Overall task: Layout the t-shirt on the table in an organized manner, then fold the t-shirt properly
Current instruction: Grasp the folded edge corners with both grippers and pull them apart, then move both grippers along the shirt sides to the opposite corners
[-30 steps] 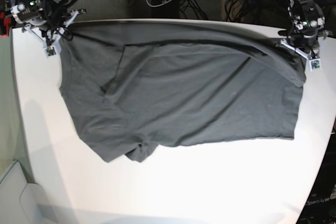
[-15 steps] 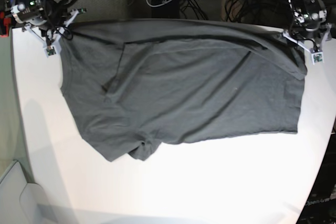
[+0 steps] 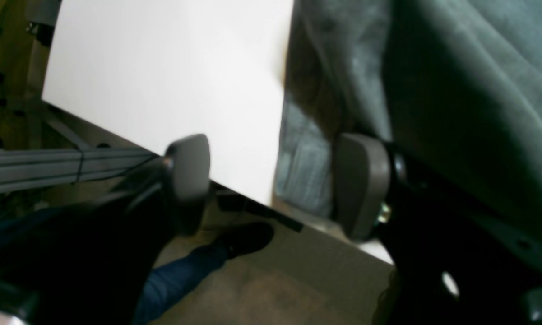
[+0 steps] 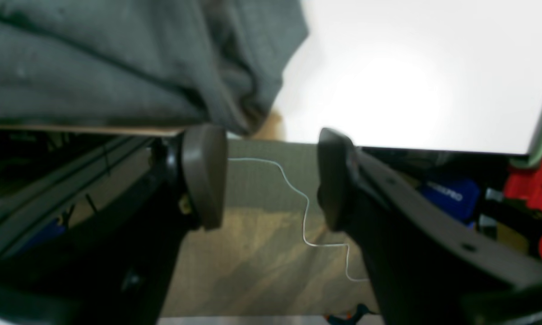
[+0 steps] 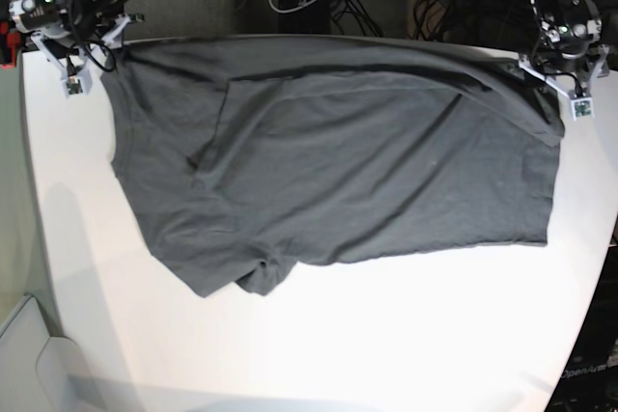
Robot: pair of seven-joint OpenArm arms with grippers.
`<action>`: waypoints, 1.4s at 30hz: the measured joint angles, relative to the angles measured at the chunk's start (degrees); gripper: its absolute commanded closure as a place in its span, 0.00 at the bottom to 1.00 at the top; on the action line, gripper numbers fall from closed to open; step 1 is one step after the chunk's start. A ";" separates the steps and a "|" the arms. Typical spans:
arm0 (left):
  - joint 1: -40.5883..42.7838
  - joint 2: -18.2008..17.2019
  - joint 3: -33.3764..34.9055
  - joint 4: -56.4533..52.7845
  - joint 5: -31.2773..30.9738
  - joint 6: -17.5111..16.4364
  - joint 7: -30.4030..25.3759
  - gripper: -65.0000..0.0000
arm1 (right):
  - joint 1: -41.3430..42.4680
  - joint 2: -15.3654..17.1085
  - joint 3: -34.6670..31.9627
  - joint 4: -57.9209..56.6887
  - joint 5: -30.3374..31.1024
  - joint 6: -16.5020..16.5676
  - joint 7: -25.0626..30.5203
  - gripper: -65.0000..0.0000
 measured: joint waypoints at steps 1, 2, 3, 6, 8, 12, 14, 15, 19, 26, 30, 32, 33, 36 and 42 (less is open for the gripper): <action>0.00 0.00 0.00 0.09 0.00 0.00 0.00 0.35 | 0.02 -0.04 0.00 0.00 0.02 0.00 0.00 0.48; 0.04 0.02 0.00 0.52 -0.28 0.02 0.15 0.35 | 0.11 -0.04 -0.11 0.02 0.28 0.00 0.04 0.48; 0.22 0.00 0.00 1.33 -1.38 0.00 0.20 0.35 | 0.13 -0.02 -0.11 0.02 0.28 0.00 0.04 0.48; 0.83 -0.04 0.00 3.58 -4.55 -0.07 0.11 0.35 | 0.33 -0.02 -0.09 0.00 0.22 0.02 0.00 0.48; 1.29 -0.02 0.00 5.20 -5.57 -0.02 0.02 0.35 | 1.44 -0.07 0.96 0.00 0.55 0.00 0.09 0.48; 1.75 -0.02 0.00 7.56 -6.29 -0.02 0.24 0.35 | 4.28 -0.02 4.83 0.04 0.44 0.00 0.22 0.48; 1.70 -0.04 0.00 8.22 -6.29 -0.02 0.22 0.35 | 5.38 0.52 6.47 0.04 0.26 0.02 -0.22 0.48; 1.73 -0.04 0.00 8.50 -6.43 -0.02 0.22 0.35 | 5.88 1.40 6.75 0.04 0.11 0.02 -0.46 0.48; 1.44 0.02 0.00 9.05 -6.45 0.02 0.24 0.35 | 8.79 3.30 6.86 0.11 0.13 0.00 -0.17 0.48; -5.88 0.11 -0.02 9.16 -6.54 -0.02 0.50 0.35 | 18.75 4.90 1.09 -0.61 -0.20 -0.04 -5.16 0.48; -13.20 -0.07 0.20 5.53 -6.19 0.02 0.17 0.35 | 28.30 6.93 -8.00 -7.21 0.11 0.02 -6.73 0.48; -17.46 0.07 0.28 2.82 -5.79 0.20 0.61 0.35 | 33.88 7.74 -12.33 -14.21 0.22 0.04 -6.64 0.46; -19.19 0.09 0.26 1.46 -5.77 0.15 0.37 0.35 | 36.20 7.72 -13.53 -17.59 0.04 -0.09 -7.06 0.45; -25.88 -0.37 0.26 -5.35 -5.79 0.17 0.13 0.35 | 44.15 8.37 -16.68 -28.59 -0.02 0.04 -4.98 0.38; -36.52 -2.73 0.28 -19.52 -5.53 0.74 -0.59 0.35 | 58.58 8.57 -19.63 -52.54 0.09 -0.28 8.09 0.35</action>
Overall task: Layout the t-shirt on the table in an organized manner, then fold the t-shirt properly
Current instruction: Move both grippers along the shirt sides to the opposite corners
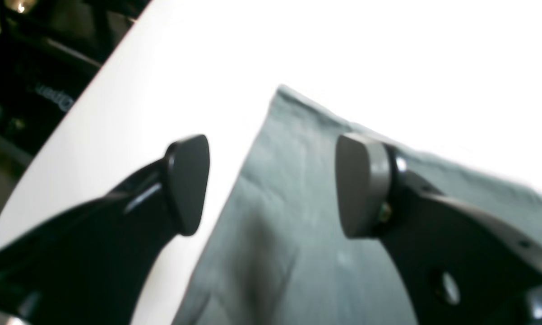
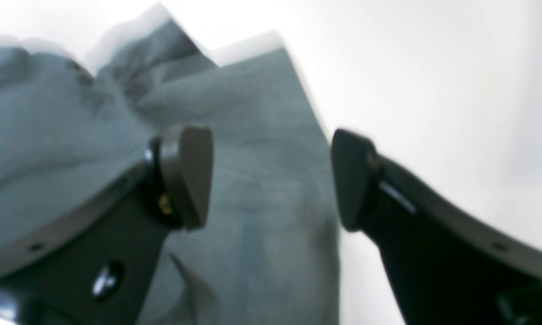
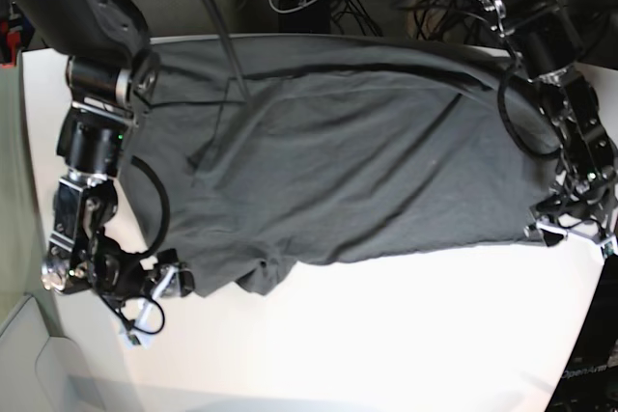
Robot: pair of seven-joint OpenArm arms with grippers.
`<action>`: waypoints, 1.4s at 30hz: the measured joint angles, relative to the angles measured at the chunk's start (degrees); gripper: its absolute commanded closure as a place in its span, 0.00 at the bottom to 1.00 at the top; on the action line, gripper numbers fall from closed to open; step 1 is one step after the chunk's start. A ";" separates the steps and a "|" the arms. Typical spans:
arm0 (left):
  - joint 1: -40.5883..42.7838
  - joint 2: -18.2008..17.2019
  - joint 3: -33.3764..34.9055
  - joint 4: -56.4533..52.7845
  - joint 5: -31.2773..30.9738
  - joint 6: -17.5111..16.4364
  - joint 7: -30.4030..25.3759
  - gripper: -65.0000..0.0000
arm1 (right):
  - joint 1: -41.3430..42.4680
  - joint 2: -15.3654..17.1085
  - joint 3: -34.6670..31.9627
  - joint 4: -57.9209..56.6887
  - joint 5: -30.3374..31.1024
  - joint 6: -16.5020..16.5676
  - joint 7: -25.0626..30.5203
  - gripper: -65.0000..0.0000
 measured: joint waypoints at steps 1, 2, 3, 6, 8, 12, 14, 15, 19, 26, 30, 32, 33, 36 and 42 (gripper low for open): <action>-1.84 -0.39 -0.02 -2.69 -0.02 -0.07 -0.26 0.35 | 2.21 0.13 0.00 -5.44 -0.26 0.13 3.28 0.35; -3.30 -0.94 0.02 -5.11 0.04 0.07 0.42 0.35 | 3.56 0.24 0.00 -9.44 -0.48 -0.37 5.66 0.35; -4.94 -1.55 0.02 -7.48 -0.02 0.00 0.61 0.35 | 4.81 0.55 -0.07 -13.18 -0.26 -0.20 8.48 0.35; -8.33 -2.71 0.00 -12.07 0.20 0.07 -2.89 0.35 | 7.48 1.66 -0.57 -22.12 -0.63 -0.31 17.09 0.35; -9.42 -2.89 0.00 -14.71 0.00 0.11 -7.08 0.35 | 8.35 2.71 -1.07 -25.97 -0.46 -0.31 22.21 0.35; -8.46 -2.84 2.47 -18.12 0.02 0.42 -15.37 0.35 | 7.85 4.31 -1.38 -28.76 -0.72 -0.31 28.24 0.35; -7.93 -3.08 5.09 -19.69 -0.02 0.28 -18.10 0.35 | 7.15 5.38 -1.40 -28.94 -0.57 -0.31 31.50 0.35; -7.82 -3.21 6.16 -21.00 -0.04 0.22 -19.74 0.35 | 6.73 5.86 -1.38 -28.87 -0.52 -0.33 32.57 0.35; -7.43 -3.04 7.10 -25.97 -0.07 0.13 -22.08 0.35 | 4.83 6.78 -1.55 -28.85 -0.68 -0.31 34.05 0.35; -7.48 -3.21 6.97 -27.80 0.00 0.37 -24.15 0.35 | 0.37 7.61 -1.64 -28.65 -0.68 -0.33 34.25 0.35; -6.62 -3.13 6.97 -27.80 -0.07 0.09 -24.15 0.35 | -1.68 7.78 -2.05 -28.63 -0.15 -0.28 35.12 0.35; -6.32 -3.08 6.97 -27.80 -0.04 0.15 -24.09 0.35 | -1.77 8.04 -4.28 -28.63 -0.33 -0.35 35.74 0.36; -6.34 -3.13 6.95 -27.80 -0.04 0.39 -24.06 0.35 | -1.86 8.04 -5.42 -28.63 -0.33 -0.35 36.59 0.36; -6.51 -3.19 6.95 -27.80 -0.07 0.33 -24.37 0.35 | -3.30 7.69 -7.69 -28.61 -0.09 -0.28 41.20 0.40; -6.38 -3.34 6.97 -27.71 -0.04 0.11 -24.04 0.35 | -3.72 7.76 -8.11 -28.63 -0.13 -0.31 41.94 0.74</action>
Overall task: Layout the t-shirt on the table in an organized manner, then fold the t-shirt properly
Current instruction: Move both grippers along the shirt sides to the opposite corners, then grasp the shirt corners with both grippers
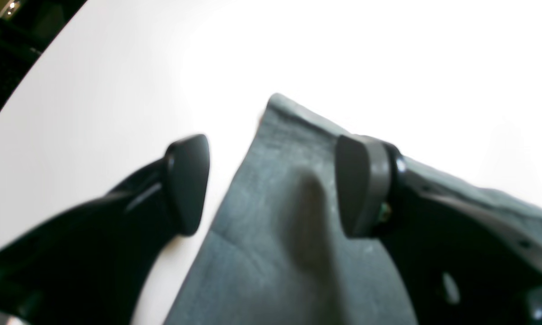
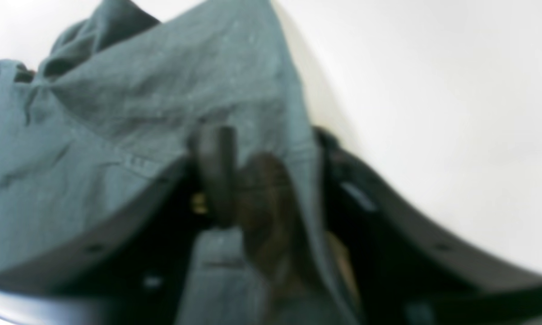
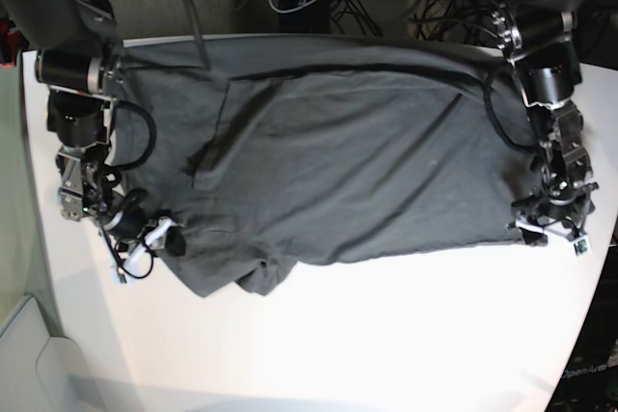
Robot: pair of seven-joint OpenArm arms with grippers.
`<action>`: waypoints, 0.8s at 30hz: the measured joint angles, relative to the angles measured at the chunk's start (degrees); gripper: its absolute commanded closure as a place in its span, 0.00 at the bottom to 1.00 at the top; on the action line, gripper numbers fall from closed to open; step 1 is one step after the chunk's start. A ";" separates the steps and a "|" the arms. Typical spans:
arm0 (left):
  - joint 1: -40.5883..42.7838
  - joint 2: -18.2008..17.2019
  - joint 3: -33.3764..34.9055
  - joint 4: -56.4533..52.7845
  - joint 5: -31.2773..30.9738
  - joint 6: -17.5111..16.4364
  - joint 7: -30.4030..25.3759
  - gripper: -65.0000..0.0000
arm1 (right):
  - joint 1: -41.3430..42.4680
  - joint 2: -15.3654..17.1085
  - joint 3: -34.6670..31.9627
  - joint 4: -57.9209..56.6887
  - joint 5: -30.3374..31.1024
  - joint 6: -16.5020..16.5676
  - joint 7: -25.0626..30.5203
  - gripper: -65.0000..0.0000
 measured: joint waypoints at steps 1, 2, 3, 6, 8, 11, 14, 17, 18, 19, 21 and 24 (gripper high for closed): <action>0.00 0.02 0.00 0.26 0.00 0.02 0.24 0.35 | 0.00 0.00 0.00 0.00 -0.02 0.00 -0.13 0.79; 0.00 -0.02 0.00 0.31 0.00 0.00 0.33 0.35 | 0.00 -0.02 0.00 0.00 -0.09 0.00 -0.13 0.82; 0.00 -0.04 0.00 0.31 -0.02 0.00 0.33 0.35 | 0.00 -0.04 -0.02 0.00 -0.17 0.00 -0.13 0.84; 0.22 0.00 -0.02 1.64 -0.15 0.04 0.83 0.35 | 0.00 -0.02 -0.02 0.00 -0.17 0.00 -0.17 0.89; 0.52 0.00 0.00 3.56 -0.46 0.02 0.46 0.35 | 0.00 0.00 -0.02 0.02 -0.17 0.00 -0.31 0.91; 1.86 0.17 0.00 6.56 -0.46 0.02 0.44 0.34 | 0.00 0.00 -0.02 0.00 -0.20 0.00 -0.33 0.91; 2.75 0.13 -0.02 6.62 -0.46 0.00 0.35 0.33 | 0.00 -0.02 -0.02 0.02 -0.20 0.00 -0.33 0.91; 2.84 0.11 -0.07 6.58 -0.46 0.04 0.52 0.20 | 0.00 -0.02 -0.02 0.02 -0.17 0.00 -0.33 0.91; 2.69 0.09 -0.07 6.56 -0.39 0.07 0.44 0.17 | 0.00 -0.02 -0.02 0.02 -0.17 0.00 -0.33 0.91; 2.47 -0.04 -0.07 5.68 -0.42 0.04 -0.24 0.16 | 0.00 -0.02 -0.02 0.02 -0.20 0.00 -0.35 0.91; 2.05 -0.33 0.00 3.13 -0.39 0.02 -0.44 0.16 | 0.00 0.00 -0.02 0.02 -0.20 0.00 -0.35 0.91; 1.20 -0.42 -0.02 -1.25 -0.04 0.15 0.26 0.16 | 0.00 -0.02 -0.02 0.02 -0.22 -0.02 -0.57 0.91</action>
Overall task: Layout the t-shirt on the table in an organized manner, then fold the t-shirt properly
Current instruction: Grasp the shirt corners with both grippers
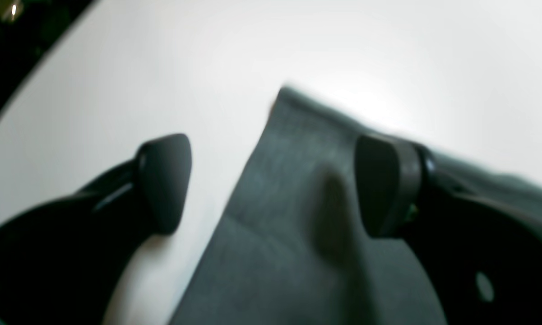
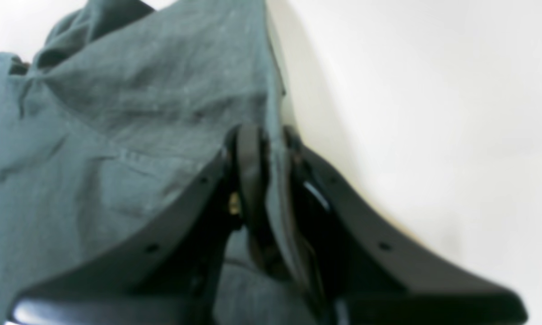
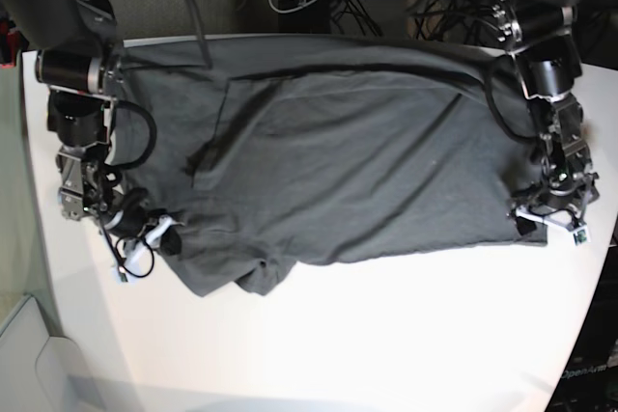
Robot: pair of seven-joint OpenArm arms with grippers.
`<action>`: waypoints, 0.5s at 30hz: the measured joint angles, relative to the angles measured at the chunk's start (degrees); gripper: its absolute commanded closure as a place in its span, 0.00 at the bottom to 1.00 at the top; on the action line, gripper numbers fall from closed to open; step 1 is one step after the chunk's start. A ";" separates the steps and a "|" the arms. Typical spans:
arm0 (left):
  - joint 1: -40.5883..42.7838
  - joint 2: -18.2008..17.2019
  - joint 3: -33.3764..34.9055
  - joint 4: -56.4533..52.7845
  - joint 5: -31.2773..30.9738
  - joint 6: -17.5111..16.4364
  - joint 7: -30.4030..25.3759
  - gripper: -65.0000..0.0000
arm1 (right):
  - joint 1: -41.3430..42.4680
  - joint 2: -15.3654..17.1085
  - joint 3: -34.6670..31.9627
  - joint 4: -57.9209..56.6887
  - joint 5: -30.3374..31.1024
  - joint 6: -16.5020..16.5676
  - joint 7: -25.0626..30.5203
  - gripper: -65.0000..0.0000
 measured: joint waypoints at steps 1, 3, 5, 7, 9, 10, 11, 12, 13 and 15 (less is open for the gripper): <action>-0.48 -0.48 0.17 -1.95 0.02 -0.02 0.07 0.16 | 0.00 -0.02 0.00 0.02 0.02 0.02 0.02 0.91; -1.27 -1.05 0.26 -4.09 -0.39 -0.55 -0.33 0.16 | 0.00 0.02 0.00 0.02 0.04 0.02 0.02 0.91; -2.36 -1.38 0.26 -5.51 -0.20 0.04 -0.46 0.16 | 0.00 0.02 0.00 0.02 0.02 0.00 0.00 0.91; -3.23 -1.53 0.28 -7.06 -0.26 -0.33 -0.61 0.16 | 0.00 0.02 0.00 0.02 0.02 0.02 -0.02 0.91; -3.61 -1.53 0.28 -8.09 -0.17 -0.35 -1.38 0.17 | 0.02 0.02 0.00 0.02 0.04 0.02 0.04 0.91; -3.61 -1.53 0.28 -8.31 -0.15 -0.35 -1.53 0.17 | 0.00 0.04 0.00 0.02 0.04 0.02 0.07 0.91; -3.61 -1.53 0.28 -8.50 -0.15 -0.35 -1.90 0.21 | 0.00 0.04 0.00 0.02 0.04 0.02 0.04 0.91; -3.61 -1.51 0.28 -8.55 -0.15 -0.35 -1.97 0.26 | 0.00 0.04 0.00 0.02 0.04 0.02 0.04 0.91; -3.61 -1.51 0.28 -8.55 -0.15 -0.37 -1.99 0.32 | 0.00 0.04 0.00 0.02 0.04 0.02 0.04 0.91; -3.61 -1.49 0.28 -8.55 -0.13 -0.37 -2.08 0.48 | 0.00 0.04 0.00 0.02 0.04 0.02 0.04 0.91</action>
